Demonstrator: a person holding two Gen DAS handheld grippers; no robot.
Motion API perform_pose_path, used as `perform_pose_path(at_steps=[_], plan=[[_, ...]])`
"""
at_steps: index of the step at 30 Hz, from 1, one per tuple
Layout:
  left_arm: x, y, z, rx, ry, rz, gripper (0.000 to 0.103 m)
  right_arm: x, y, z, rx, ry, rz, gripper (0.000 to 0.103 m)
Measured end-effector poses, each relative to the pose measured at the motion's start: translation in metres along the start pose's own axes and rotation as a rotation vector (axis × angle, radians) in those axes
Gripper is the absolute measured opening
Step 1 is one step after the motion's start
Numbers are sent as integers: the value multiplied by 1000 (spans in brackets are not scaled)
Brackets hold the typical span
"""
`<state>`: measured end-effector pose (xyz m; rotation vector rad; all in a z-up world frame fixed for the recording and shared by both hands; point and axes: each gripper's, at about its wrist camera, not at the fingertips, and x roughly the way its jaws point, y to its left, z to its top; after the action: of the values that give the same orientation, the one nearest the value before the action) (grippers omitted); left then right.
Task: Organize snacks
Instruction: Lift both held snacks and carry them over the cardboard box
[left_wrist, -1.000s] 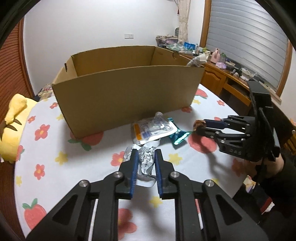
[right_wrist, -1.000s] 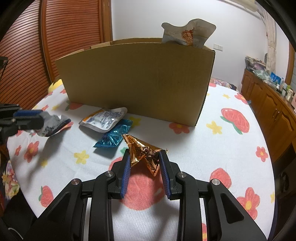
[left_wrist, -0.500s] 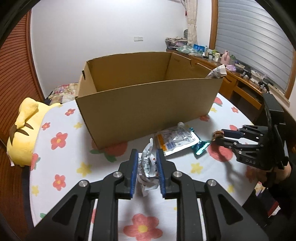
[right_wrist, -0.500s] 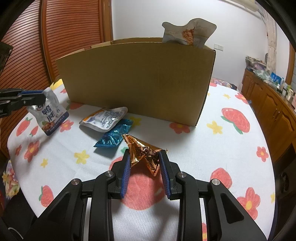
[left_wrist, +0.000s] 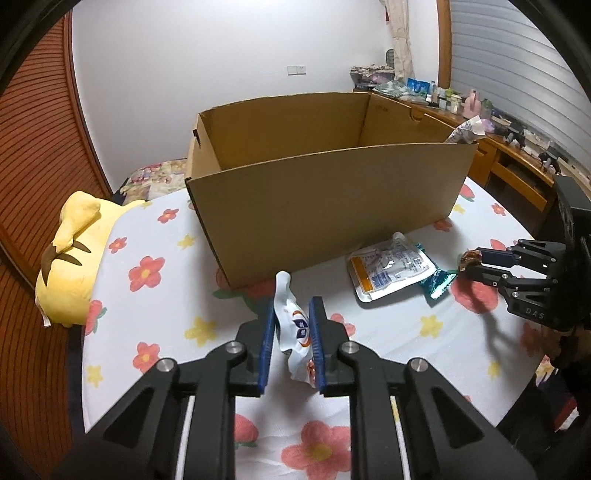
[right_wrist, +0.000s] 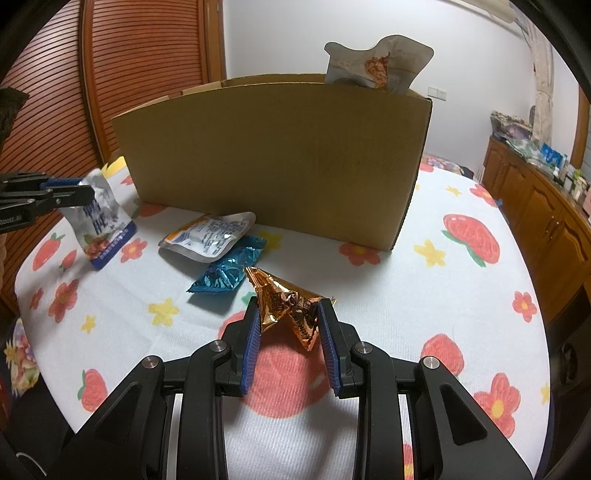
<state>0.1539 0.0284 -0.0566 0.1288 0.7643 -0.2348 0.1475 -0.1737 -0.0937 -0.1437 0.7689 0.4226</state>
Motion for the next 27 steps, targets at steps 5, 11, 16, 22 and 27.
perform_pose_path(at_steps=[5, 11, 16, 22, 27], plan=[[-4, 3, -1, -18, -10, -15, 14, -1, 1, 0, -1, 3, 1, 29], [-10, 3, 0, -24, -30, -15, 13, 0, 1, 0, -4, 5, 0, 29], [-18, 2, 3, -34, -56, -22, 13, 0, 1, 0, -4, 5, 1, 29], [-30, -3, 12, -26, -89, -35, 13, 0, 1, 0, 0, -1, 5, 29], [-42, -9, 25, -20, -126, -46, 13, -5, 1, 0, 1, -23, 15, 29]])
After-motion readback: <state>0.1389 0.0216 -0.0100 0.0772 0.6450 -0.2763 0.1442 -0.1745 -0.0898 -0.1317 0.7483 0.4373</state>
